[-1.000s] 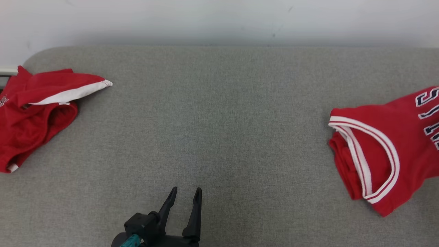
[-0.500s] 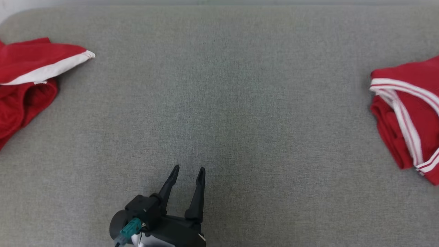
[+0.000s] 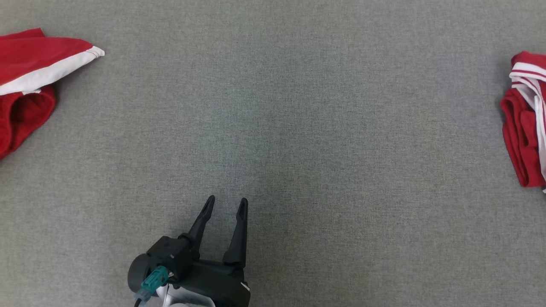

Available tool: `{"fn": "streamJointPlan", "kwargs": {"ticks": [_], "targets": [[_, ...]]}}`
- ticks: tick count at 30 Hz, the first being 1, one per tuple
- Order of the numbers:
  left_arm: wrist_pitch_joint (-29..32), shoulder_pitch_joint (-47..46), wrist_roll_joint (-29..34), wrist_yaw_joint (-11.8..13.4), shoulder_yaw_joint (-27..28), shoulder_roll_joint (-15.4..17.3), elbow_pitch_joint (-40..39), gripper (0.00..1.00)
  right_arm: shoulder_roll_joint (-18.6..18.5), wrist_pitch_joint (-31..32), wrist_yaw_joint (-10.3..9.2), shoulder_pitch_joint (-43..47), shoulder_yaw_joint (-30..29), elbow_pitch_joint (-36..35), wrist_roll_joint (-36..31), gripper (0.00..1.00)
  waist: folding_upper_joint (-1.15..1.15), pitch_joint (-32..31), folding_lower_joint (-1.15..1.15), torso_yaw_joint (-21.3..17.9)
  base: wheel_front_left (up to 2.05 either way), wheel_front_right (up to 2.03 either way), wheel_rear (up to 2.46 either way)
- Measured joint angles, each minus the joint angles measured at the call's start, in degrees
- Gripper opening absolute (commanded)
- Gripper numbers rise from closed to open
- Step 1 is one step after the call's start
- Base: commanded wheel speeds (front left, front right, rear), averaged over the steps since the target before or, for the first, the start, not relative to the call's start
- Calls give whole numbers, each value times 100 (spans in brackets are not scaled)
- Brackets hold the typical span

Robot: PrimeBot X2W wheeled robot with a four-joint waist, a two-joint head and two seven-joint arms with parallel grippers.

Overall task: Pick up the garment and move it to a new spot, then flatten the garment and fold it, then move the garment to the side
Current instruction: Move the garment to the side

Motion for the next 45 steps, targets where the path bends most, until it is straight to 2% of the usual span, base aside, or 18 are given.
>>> {"fn": "streamJointPlan", "kwargs": {"ticks": [23,25,26,35,37,42,45], "targets": [[92,7,58,0,99,-1,-151,100,38,-27,0,55,226,658,-375,0,0,115,0,-40,0,0,0],[92,7,58,0,103,-2,-168,100,9,-66,0,33,283,643,-506,92,0,129,0,-35,0,0,0],[92,7,58,0,109,-2,-175,100,7,-87,0,18,287,648,-536,100,0,133,0,-34,0,0,0],[87,3,12,0,155,-4,-20,100,85,-181,40,-105,480,790,-815,100,0,-97,-1,-94,0,0,0],[75,2,-9,0,160,-4,42,100,97,-322,231,-198,528,648,-924,100,0,-198,-1,-110,0,0,0],[38,4,-122,0,231,-5,199,100,491,-909,559,-330,218,393,-630,100,0,-510,-1,-156,0,0,0],[30,20,-197,0,353,-9,310,100,609,-1294,762,-298,133,287,-548,100,0,-729,-1,-180,0,0,0]]}}
